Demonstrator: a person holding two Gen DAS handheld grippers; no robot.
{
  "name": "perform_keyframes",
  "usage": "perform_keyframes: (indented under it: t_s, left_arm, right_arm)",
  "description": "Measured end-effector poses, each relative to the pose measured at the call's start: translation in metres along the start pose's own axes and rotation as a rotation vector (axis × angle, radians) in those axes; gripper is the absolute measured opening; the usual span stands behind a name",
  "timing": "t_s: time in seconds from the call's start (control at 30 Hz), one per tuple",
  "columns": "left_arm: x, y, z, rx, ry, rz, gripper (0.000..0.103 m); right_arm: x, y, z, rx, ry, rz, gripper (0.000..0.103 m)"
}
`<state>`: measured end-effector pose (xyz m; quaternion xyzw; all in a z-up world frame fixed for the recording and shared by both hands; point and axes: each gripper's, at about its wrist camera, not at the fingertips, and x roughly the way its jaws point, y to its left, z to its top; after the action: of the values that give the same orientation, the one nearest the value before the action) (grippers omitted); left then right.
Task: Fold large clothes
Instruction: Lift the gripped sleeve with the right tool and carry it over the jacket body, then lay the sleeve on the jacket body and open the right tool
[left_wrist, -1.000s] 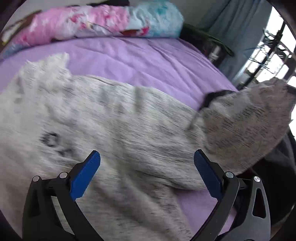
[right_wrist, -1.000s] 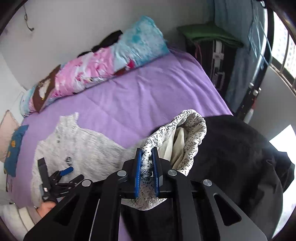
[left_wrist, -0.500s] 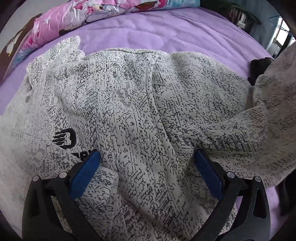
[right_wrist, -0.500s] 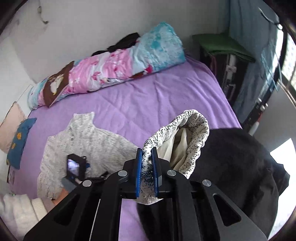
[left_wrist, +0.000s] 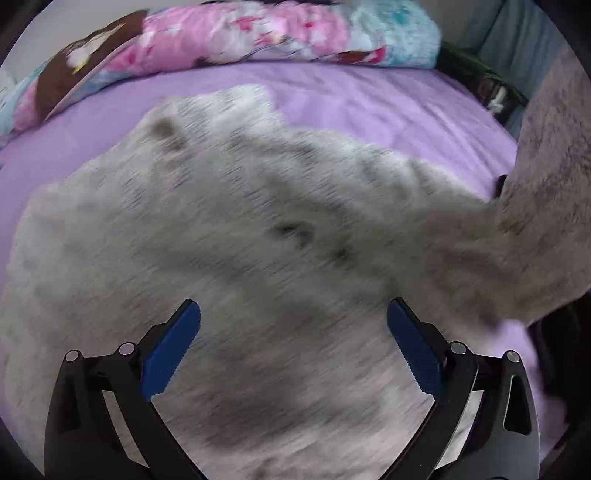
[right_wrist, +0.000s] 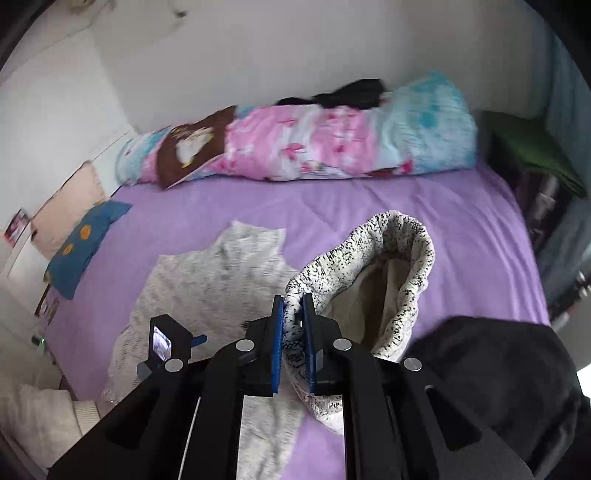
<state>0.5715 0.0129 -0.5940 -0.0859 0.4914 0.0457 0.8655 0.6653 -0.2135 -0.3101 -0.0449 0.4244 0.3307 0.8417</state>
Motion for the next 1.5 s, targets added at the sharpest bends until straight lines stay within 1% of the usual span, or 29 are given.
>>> perform_keyframes:
  t_s: [0.07, 0.13, 0.2, 0.27, 0.37, 0.43, 0.6, 0.67, 0.7, 0.8, 0.9, 1.0, 1.1, 1.17, 1.2, 1.23, 1.37, 1.47, 1.5]
  left_arm:
    - [-0.006, 0.023, -0.018, -0.04, 0.012, 0.045, 0.097]
    - [-0.009, 0.03, -0.03, -0.055, 0.022, 0.051, 0.097]
    - [-0.02, 0.034, -0.05, -0.029, 0.016, 0.067, 0.097]
    - [-0.026, 0.039, -0.064, -0.006, 0.018, 0.074, 0.097]
    - [-0.031, 0.05, -0.077, -0.034, 0.019, 0.046, 0.097]
    - [-0.032, 0.058, -0.082, -0.054, 0.026, 0.049, 0.097]
    - [-0.037, 0.078, -0.099, -0.124, 0.04, 0.026, 0.097]
    - [-0.036, 0.081, -0.111, -0.14, 0.071, 0.032, 0.097]
    - [-0.036, 0.08, -0.115, -0.143, 0.075, 0.03, 0.097]
    - [-0.045, 0.082, -0.125, -0.16, 0.051, 0.006, 0.097]
    - [-0.055, 0.089, -0.136, -0.184, 0.04, -0.009, 0.097]
    - [-0.063, 0.105, -0.15, -0.217, 0.037, -0.019, 0.097]
    - [-0.069, 0.121, -0.161, -0.243, 0.034, -0.024, 0.097]
    - [-0.074, 0.13, -0.167, -0.241, 0.03, -0.033, 0.097]
    - [-0.069, 0.135, -0.162, -0.235, 0.027, -0.039, 0.097]
    - [-0.071, 0.137, -0.163, -0.227, 0.026, -0.044, 0.097]
    - [-0.076, 0.143, -0.169, -0.211, 0.025, -0.065, 0.097]
    - [-0.079, 0.145, -0.171, -0.208, 0.029, -0.067, 0.097]
    - [-0.079, 0.144, -0.169, -0.21, 0.032, -0.069, 0.097]
  right_arm:
    - [0.017, 0.028, 0.006, -0.027, 0.011, 0.02, 0.01]
    - [0.04, 0.056, 0.011, -0.033, 0.032, 0.043, 0.01]
    - [0.055, 0.076, 0.015, -0.039, 0.045, 0.064, 0.01]
    - [0.073, 0.106, 0.018, -0.06, 0.06, 0.09, 0.01]
    - [0.092, 0.143, 0.023, -0.094, 0.072, 0.126, 0.01]
    - [0.104, 0.168, 0.026, -0.116, 0.08, 0.146, 0.01]
    - [0.146, 0.225, 0.028, -0.167, 0.113, 0.188, 0.01]
    - [0.172, 0.245, 0.023, -0.192, 0.136, 0.195, 0.01]
    - [0.183, 0.25, 0.019, -0.192, 0.151, 0.195, 0.01]
    - [0.227, 0.265, 0.004, -0.204, 0.213, 0.174, 0.01]
    - [0.267, 0.279, -0.013, -0.25, 0.267, 0.144, 0.01]
    - [0.301, 0.293, -0.029, -0.288, 0.305, 0.135, 0.01]
    - [0.338, 0.309, -0.054, -0.35, 0.362, 0.125, 0.01]
    - [0.357, 0.317, -0.066, -0.383, 0.393, 0.12, 0.01]
    - [0.365, 0.322, -0.072, -0.395, 0.411, 0.115, 0.01]
    - [0.375, 0.328, -0.08, -0.406, 0.425, 0.11, 0.01]
    - [0.391, 0.34, -0.096, -0.442, 0.453, 0.087, 0.011]
    - [0.392, 0.349, -0.096, -0.48, 0.457, 0.057, 0.012]
    - [0.392, 0.35, -0.095, -0.482, 0.454, 0.059, 0.015]
